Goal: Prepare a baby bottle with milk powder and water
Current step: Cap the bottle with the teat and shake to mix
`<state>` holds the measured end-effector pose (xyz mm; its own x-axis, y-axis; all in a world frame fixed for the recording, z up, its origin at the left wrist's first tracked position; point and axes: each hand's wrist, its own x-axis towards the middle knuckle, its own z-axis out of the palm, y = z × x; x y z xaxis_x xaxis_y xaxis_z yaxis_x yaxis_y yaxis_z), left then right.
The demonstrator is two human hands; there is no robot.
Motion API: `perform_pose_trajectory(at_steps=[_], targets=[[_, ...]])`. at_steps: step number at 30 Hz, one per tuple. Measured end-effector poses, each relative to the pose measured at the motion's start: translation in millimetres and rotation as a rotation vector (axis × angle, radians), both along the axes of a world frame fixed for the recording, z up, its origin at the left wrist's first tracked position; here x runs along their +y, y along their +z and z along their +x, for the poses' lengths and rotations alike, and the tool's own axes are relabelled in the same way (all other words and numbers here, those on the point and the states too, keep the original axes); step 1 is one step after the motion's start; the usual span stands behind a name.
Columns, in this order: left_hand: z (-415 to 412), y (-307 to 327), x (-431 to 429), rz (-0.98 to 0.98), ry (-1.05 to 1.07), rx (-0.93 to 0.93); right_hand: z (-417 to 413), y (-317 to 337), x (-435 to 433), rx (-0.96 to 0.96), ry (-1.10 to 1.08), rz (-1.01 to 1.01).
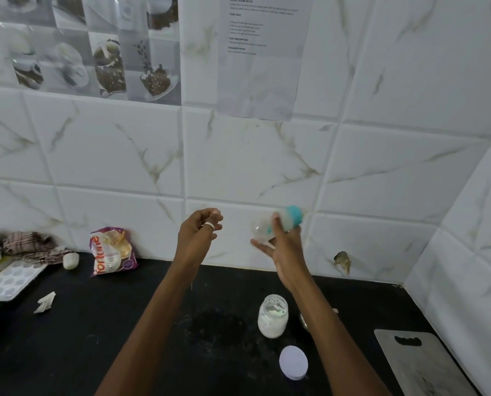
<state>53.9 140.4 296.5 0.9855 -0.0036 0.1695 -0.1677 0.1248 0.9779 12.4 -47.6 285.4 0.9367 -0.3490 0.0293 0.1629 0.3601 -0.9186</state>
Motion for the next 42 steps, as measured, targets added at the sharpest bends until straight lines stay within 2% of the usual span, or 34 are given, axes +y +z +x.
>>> perform_pose_trajectory(at_steps=[2,3,6,7,10,11,12,14,15,16,18,19,20,22,23,24,27,28,31,32,33,35,36,37,39,40,42], targets=[[0.8,0.2,1.0,-0.003,0.005,0.0,-3.2,-5.7,0.1,0.064,0.147,-0.196],[0.9,0.2,1.6,-0.002,0.006,0.001,-5.0,-4.9,-0.5,0.064,0.154,-0.199],[0.2,-1.1,2.2,-0.001,0.001,-0.002,-2.6,-2.7,-7.3,-0.023,-0.029,0.105],[0.0,-2.1,2.9,-0.001,0.003,0.002,-1.9,-2.2,-7.5,-0.027,-0.048,0.123],[0.3,-3.5,3.4,0.0,0.005,0.009,-7.5,-3.3,-3.9,0.059,0.145,-0.102],[0.4,-3.8,2.8,0.0,0.002,0.011,-8.7,-2.4,-4.4,0.057,0.167,-0.122],[0.2,-4.3,2.1,0.001,-0.003,0.012,-8.3,0.1,-6.4,0.033,0.142,-0.073],[-0.9,-5.7,1.4,0.007,-0.012,0.01,-7.0,3.7,-8.6,-0.032,0.006,0.164],[-1.0,-6.5,1.6,0.01,-0.012,0.009,-4.7,3.7,-8.4,-0.043,-0.035,0.197],[-1.3,-6.6,2.1,0.011,-0.012,0.011,-5.3,4.8,-6.8,-0.022,-0.017,0.165],[-0.6,-5.4,2.3,0.003,-0.008,0.014,-9.0,2.3,-2.7,0.064,0.111,-0.079],[-0.4,-4.6,1.7,0.001,-0.008,0.014,-10.3,1.6,-2.5,0.069,0.15,-0.127],[-0.6,-3.7,0.7,-0.001,-0.01,0.013,-9.8,1.6,-5.2,0.055,0.136,-0.095],[-1.4,-3.6,0.4,-0.008,-0.016,0.008,-8.4,2.9,-8.9,-0.021,0.004,0.16],[-1.6,-4.0,0.5,-0.006,-0.018,0.005,-5.9,2.0,-10.0,-0.052,-0.054,0.222],[-1.7,-4.2,1.5,-0.002,-0.018,0.002,-5.0,2.4,-9.2,-0.045,-0.053,0.204],[-0.3,-3.1,2.9,-0.004,-0.012,0.004,-8.7,-1.3,-4.9,0.04,0.128,-0.096],[-0.2,-2.8,2.9,-0.005,-0.013,0.007,-9.4,0.2,-4.8,0.036,0.142,-0.106],[-2.1,-3.5,1.6,-0.001,-0.025,0.002,-5.3,3.4,-6.9,-0.045,-0.013,0.163],[-2.2,-4.0,2.3,0.0,-0.023,0.002,-3.5,3.4,-5.7,-0.048,-0.032,0.168],[-2.1,-4.3,3.1,0.0,-0.019,0.004,-4.0,3.4,-4.0,-0.033,0.007,0.114],[-1.0,-3.8,4.0,0.001,-0.013,0.004,-7.7,1.4,-1.8,0.034,0.142,-0.137],[-0.5,-3.6,4.1,0.003,-0.013,0.005,-9.1,2.2,-2.4,0.03,0.172,-0.172],[-0.3,-3.4,4.0,0.005,-0.015,0.006,-7.9,2.6,-5.0,0.006,0.153,-0.139],[-1.3,-2.9,4.2,0.001,-0.018,0.005,-5.9,4.2,-7.8,-0.071,0.013,0.12],[-1.7,-3.0,4.7,0.0,-0.016,0.005,-3.8,4.3,-7.8,-0.086,-0.044,0.172],[-1.8,-2.7,5.8,0.002,-0.008,0.007,-4.9,2.5,-6.7,-0.043,0.006,0.052]])
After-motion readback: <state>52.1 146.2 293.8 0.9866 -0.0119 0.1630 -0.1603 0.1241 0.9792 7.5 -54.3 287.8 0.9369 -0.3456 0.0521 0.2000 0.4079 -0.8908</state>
